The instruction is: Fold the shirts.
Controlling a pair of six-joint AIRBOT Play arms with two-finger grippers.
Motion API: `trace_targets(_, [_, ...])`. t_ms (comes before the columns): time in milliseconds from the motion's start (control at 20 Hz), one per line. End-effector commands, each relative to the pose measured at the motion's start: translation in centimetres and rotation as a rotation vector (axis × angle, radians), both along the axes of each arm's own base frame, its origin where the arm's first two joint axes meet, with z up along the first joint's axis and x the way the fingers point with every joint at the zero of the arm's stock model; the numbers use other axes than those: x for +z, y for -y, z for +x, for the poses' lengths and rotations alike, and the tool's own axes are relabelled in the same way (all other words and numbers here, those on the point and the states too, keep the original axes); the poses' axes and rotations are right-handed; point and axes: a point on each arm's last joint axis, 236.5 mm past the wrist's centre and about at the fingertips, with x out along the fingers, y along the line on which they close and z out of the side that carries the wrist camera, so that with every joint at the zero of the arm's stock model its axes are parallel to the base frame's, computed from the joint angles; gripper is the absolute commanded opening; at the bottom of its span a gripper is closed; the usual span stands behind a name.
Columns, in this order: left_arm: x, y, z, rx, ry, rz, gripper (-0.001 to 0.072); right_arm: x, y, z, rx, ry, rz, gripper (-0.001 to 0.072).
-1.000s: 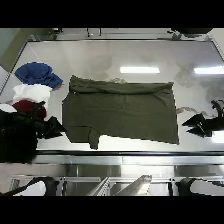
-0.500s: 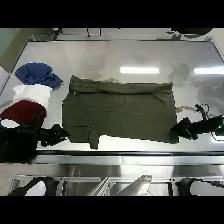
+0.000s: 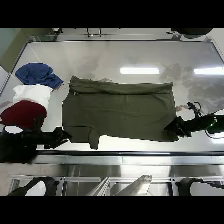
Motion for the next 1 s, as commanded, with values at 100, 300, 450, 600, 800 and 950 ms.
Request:
trace_targets(100, [-0.4, 3.4, 2.7, 0.027, 0.06, -0.113, 0.0344, 0.1, -0.2, 0.4, -0.013, 0.008, 0.009, 0.0418])
trace_targets(300, [0.1, 5.4, 2.4, -0.098, 0.026, -0.187, 0.002, 0.8, -0.9, -0.4, 0.019, -0.005, 0.051, 0.0418])
trace_targets(450, [1.8, 4.8, 2.7, -0.113, 0.048, -0.213, 0.0019, 1.2, -1.0, -1.6, 0.059, -0.033, 0.071, 0.0418])
trace_targets(600, [2.7, 2.8, 1.8, -0.098, 0.072, -0.173, 0.0018, 1.0, -0.8, -2.2, 0.076, -0.048, 0.062, 0.0418])
trace_targets(800, [4.6, 1.4, 1.9, -0.048, 0.151, -0.149, 0.0025, 1.7, -1.4, -2.7, 0.091, -0.067, 0.102, 0.0209])
trace_targets(950, [6.1, 1.6, 1.8, -0.086, 0.183, -0.151, 0.0025, 2.6, -2.1, -2.4, 0.081, -0.061, 0.142, 0.0013])
